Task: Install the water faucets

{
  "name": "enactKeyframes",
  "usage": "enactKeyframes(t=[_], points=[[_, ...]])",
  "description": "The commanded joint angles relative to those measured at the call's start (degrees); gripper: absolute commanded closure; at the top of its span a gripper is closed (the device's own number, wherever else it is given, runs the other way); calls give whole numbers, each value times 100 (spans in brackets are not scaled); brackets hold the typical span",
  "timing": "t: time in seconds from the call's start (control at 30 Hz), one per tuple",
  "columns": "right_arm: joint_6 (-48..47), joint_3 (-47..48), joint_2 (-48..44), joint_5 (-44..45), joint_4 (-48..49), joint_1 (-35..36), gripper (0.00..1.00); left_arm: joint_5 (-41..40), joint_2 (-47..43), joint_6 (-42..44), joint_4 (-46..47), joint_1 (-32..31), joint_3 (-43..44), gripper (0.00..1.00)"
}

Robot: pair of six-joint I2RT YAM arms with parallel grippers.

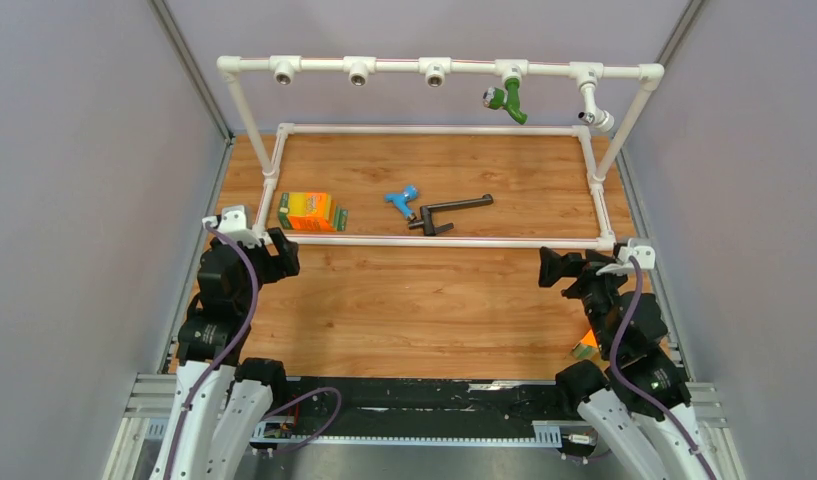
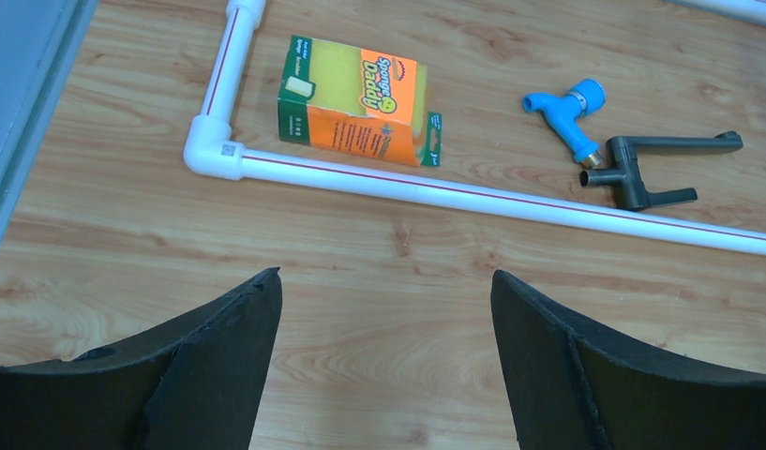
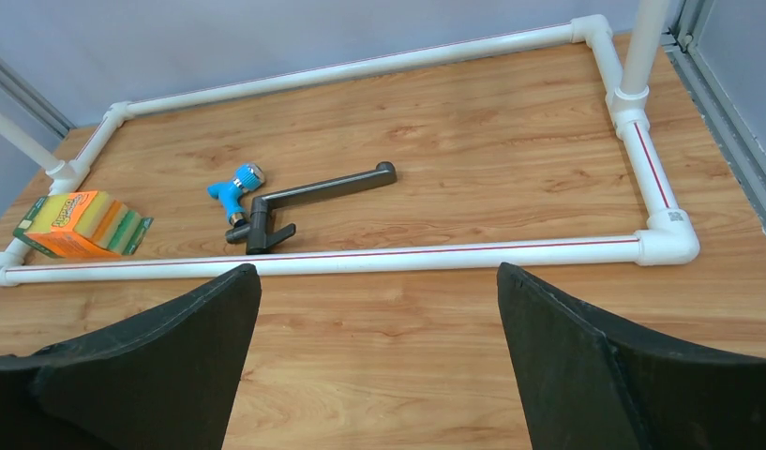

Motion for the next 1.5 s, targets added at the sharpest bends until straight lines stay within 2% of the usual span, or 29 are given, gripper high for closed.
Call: enactKeyframes(t=[0.0, 0.17, 0.33, 0.43, 0.5, 0.77, 0.93, 1.1, 1.23, 1.47], points=[[137, 85, 148, -122, 93, -21, 0, -113, 41, 58, 51, -20, 49, 12], [497, 24, 508, -948, 154, -21, 0, -262, -108, 84, 139, -20, -74, 12], [594, -196, 1202, -2301, 619, -30, 0, -192, -170, 137, 279, -20, -154, 11], [586, -153, 2053, -2566, 988, -21, 0, -78, -118, 145, 262, -20, -145, 11], [481, 14, 2931, -2575, 1173, -21, 0, -52, -100, 128, 227, -20, -136, 11], [-353, 822, 5543, -2118, 2087, -143, 0, 212, -381, 128, 271, -11, -154, 12], [-670, 1657, 7124, -2540, 2228, -399, 0, 238, -443, 128, 271, -29, -171, 12], [-1039, 2360, 8294, -3092, 2247, -513, 0, 221, -434, 128, 271, -55, -171, 12], [-1286, 2660, 8832, -3778, 1807, -574, 0, 195, -469, 146, 288, -46, -171, 12], [-1181, 2362, 8956, -4499, 1456, -522, 0, 247, -469, 154, 297, -46, -189, 12]])
